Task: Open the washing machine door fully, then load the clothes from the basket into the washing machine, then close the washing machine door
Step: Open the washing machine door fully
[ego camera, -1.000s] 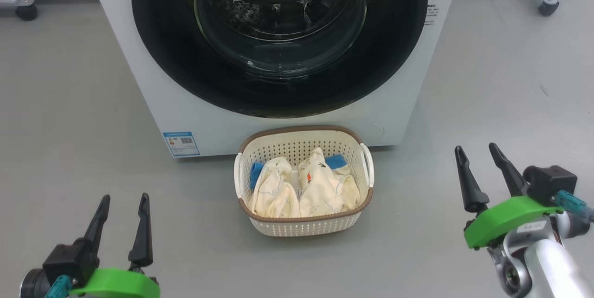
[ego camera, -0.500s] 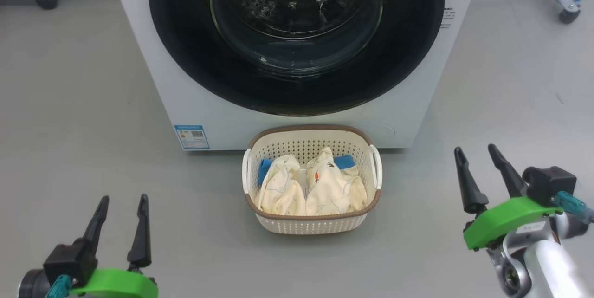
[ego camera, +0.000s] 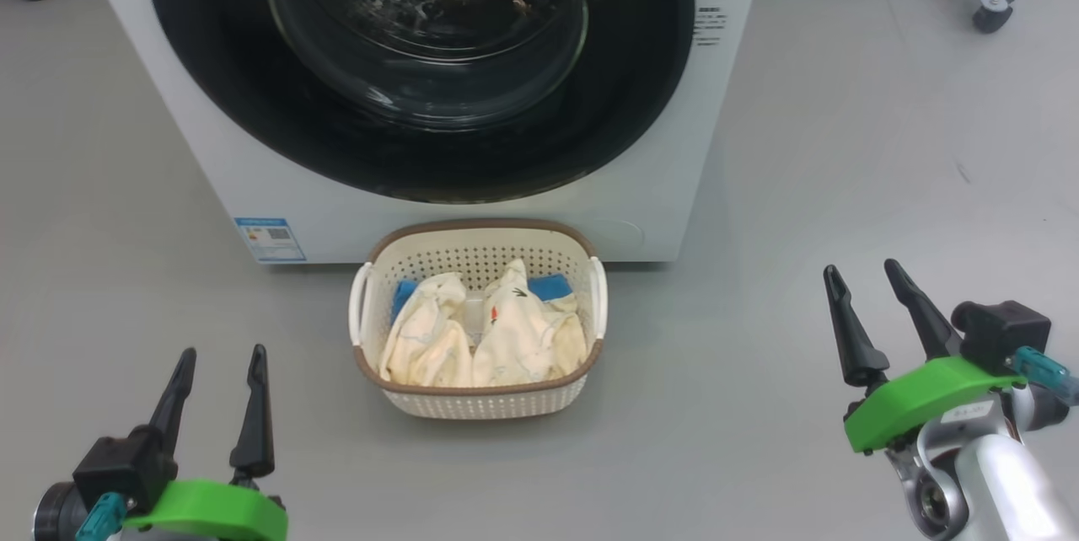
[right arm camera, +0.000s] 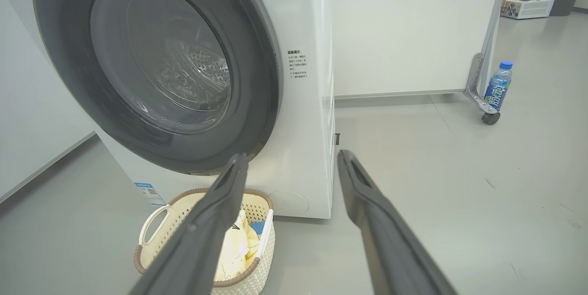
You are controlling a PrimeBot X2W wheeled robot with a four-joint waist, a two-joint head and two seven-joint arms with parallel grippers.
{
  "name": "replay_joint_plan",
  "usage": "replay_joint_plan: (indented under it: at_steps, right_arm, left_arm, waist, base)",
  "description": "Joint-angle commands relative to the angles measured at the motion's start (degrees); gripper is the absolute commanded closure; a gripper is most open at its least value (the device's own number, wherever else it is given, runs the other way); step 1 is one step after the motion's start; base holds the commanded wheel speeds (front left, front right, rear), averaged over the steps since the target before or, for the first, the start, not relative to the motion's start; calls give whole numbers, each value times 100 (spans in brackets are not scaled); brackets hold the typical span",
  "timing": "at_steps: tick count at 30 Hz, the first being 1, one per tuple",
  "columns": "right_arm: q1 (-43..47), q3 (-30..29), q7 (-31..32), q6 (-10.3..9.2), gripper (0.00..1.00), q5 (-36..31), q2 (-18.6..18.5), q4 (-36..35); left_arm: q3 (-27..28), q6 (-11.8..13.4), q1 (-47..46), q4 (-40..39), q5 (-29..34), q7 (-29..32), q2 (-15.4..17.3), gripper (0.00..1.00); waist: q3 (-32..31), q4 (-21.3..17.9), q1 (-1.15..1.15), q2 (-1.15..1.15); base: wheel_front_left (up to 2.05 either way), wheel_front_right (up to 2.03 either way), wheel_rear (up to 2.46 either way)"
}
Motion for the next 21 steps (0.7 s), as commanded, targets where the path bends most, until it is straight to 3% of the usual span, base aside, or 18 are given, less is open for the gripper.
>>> replay_joint_plan:
  at_steps: [1,10,21]
  right_arm:
    - [-279,68,-94,-17,0,-17,-90,-189]
    - [-307,22,-152,-17,0,-33,-53,-184]
    - [-339,-5,-196,-17,0,-51,-15,-143]
  left_arm:
    - [279,10,-339,-226,-4,-73,89,0]
    - [281,-60,-353,-293,67,-80,61,0]
    - [326,-128,-344,-294,158,-81,8,0]
  waist:
    - [18,5,0,0]
    - [80,28,0,0]
    - [87,18,0,0]
  base:
    - [101,101,-201]
    - [64,64,-128]
    - [7,7,-13]
